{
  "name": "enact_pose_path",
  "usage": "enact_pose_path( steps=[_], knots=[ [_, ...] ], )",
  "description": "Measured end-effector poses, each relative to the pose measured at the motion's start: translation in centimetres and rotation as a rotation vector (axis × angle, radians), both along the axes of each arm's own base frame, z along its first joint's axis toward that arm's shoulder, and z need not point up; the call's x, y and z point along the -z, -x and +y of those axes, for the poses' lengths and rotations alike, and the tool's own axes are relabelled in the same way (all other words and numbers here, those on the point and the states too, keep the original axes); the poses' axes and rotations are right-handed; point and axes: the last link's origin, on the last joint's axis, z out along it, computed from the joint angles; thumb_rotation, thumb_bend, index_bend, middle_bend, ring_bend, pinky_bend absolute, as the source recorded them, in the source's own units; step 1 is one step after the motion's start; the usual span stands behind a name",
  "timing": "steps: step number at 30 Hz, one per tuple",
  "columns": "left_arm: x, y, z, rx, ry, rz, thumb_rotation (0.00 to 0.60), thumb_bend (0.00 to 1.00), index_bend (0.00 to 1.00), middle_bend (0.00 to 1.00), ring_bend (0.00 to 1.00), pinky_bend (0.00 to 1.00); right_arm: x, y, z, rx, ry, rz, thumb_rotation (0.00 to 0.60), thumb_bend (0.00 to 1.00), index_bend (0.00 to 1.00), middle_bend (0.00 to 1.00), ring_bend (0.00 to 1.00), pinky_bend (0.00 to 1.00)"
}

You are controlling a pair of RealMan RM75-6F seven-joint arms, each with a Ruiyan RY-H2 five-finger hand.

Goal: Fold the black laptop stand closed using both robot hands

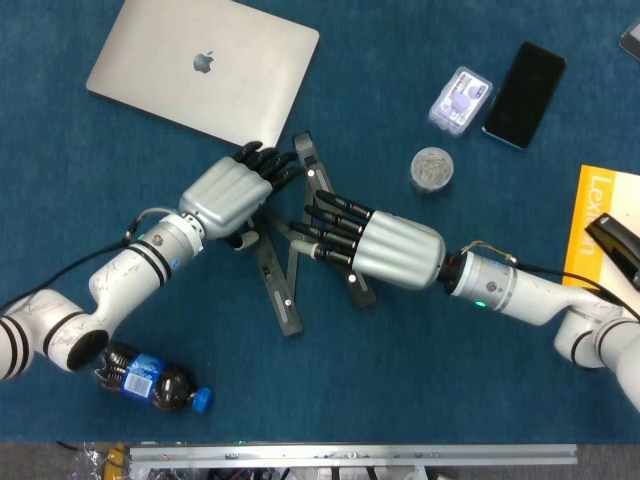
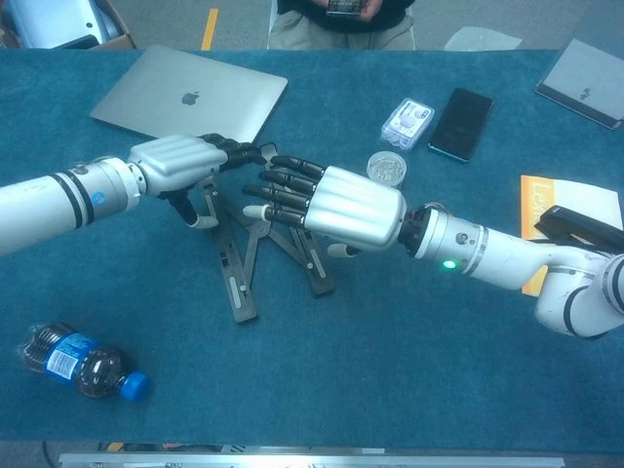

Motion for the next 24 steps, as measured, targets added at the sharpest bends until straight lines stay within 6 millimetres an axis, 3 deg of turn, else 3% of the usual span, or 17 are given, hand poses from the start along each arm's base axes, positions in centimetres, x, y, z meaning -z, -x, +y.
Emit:
enact_pose_path(
  steps=[24],
  knots=[
    [-0.4,3.2,1.5,-0.027,-0.022,0.072,0.6,0.26,0.0,0.0,0.0,0.0,-0.8,1.6,-0.2,0.028,-0.003,0.033,0.6,0.0,0.0,0.0,0.0,0.05]
  ],
)
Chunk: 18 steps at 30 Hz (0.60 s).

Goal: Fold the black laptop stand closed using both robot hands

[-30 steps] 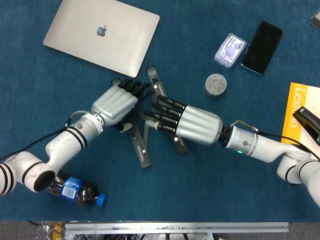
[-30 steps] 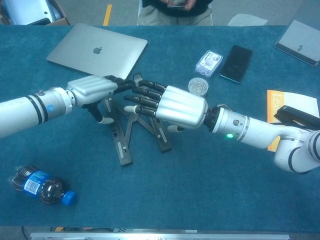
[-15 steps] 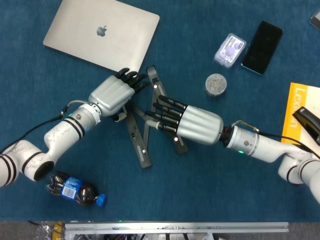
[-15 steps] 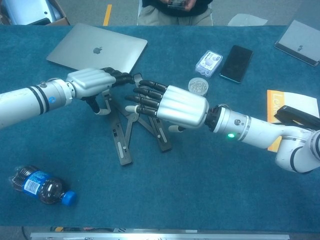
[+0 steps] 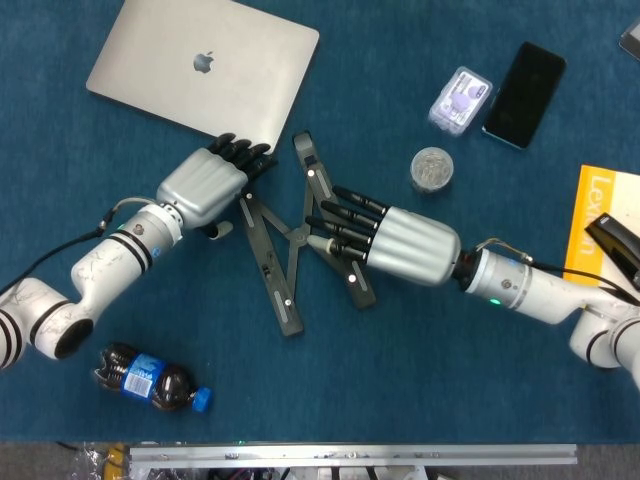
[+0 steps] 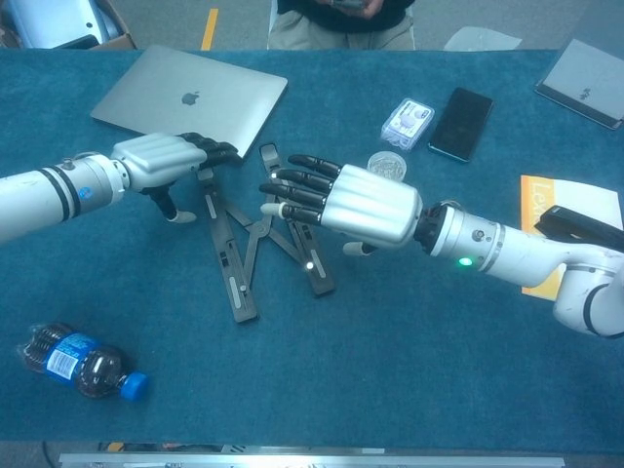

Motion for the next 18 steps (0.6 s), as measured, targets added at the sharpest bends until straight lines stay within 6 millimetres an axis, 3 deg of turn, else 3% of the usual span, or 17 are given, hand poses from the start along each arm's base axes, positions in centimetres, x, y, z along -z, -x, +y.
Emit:
enact_pose_path(
  steps=[18],
  knots=[
    [0.3,0.6,-0.3,-0.064,0.02,-0.043,0.6,0.26,0.0,0.0,0.0,0.01,2.4,-2.1,0.1,-0.011,-0.017,0.004,0.6,0.0,0.0,0.0,0.0,0.05]
  ],
)
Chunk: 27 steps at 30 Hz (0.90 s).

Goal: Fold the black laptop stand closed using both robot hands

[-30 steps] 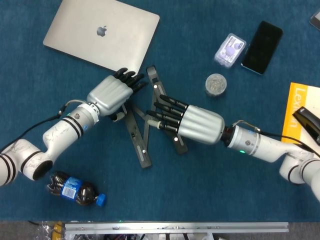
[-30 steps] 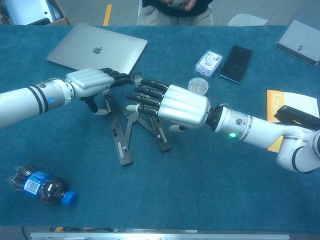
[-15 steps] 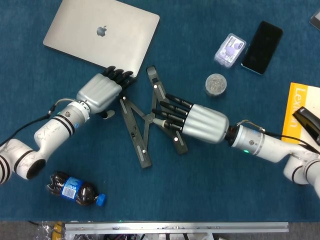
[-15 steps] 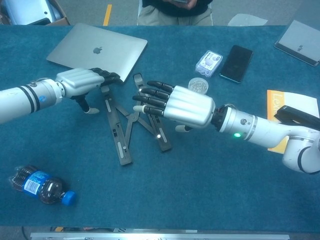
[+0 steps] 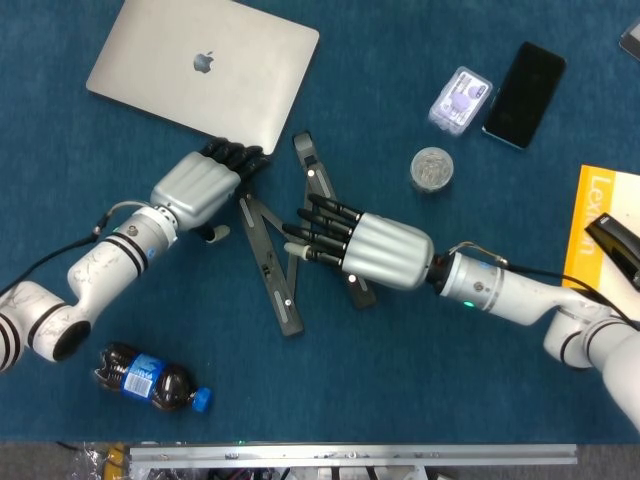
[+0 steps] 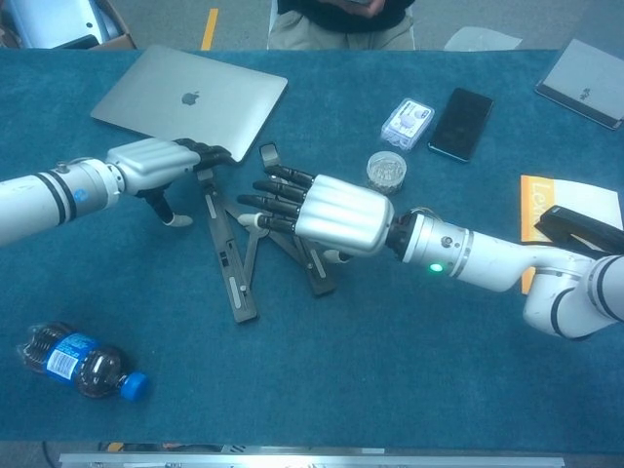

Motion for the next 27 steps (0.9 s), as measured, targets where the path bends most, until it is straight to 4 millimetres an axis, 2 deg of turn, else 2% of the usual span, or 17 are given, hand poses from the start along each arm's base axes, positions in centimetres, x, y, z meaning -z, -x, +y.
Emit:
enact_pose_path(
  steps=[27],
  knots=[
    [2.0,-3.1,-1.2,0.009,0.087,-0.101,0.6,0.26,0.0,0.0,0.0,0.0,1.3,-1.4,0.0,0.009,-0.002,-0.021,0.6,0.0,0.0,0.0,0.0,0.05]
  ],
)
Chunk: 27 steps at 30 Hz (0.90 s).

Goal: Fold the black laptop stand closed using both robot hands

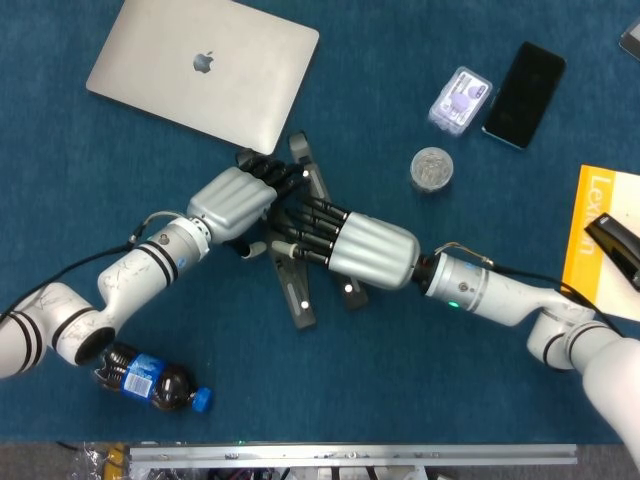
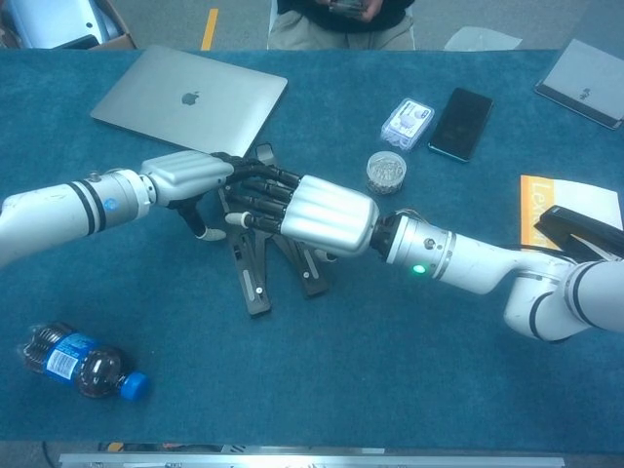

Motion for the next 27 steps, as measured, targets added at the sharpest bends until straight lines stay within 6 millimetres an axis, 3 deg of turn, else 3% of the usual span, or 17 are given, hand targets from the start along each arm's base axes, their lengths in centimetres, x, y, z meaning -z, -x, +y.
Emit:
enact_pose_path(
  steps=[13,21,27],
  knots=[
    [-0.7,-0.4,0.0,-0.019,0.0,-0.024,0.6,0.26,0.0,0.0,0.0,0.0,-0.1,-0.5,-0.1,0.0,-0.006,-0.02,0.6,0.0,0.0,0.0,0.0,0.05],
    [-4.7,0.8,0.6,0.02,-0.109,0.027,0.6,0.26,0.0,0.0,0.0,0.0,-1.2,-0.2,-0.7,0.024,-0.057,-0.03,0.6,0.0,0.0,0.0,0.0,0.05],
    [-8.5,1.6,0.4,-0.016,-0.191,0.016,0.6,0.26,0.0,0.0,0.0,0.01,-2.3,-1.1,-1.1,0.102,-0.17,-0.043,0.6,0.0,0.0,0.0,0.0,0.05]
  ],
)
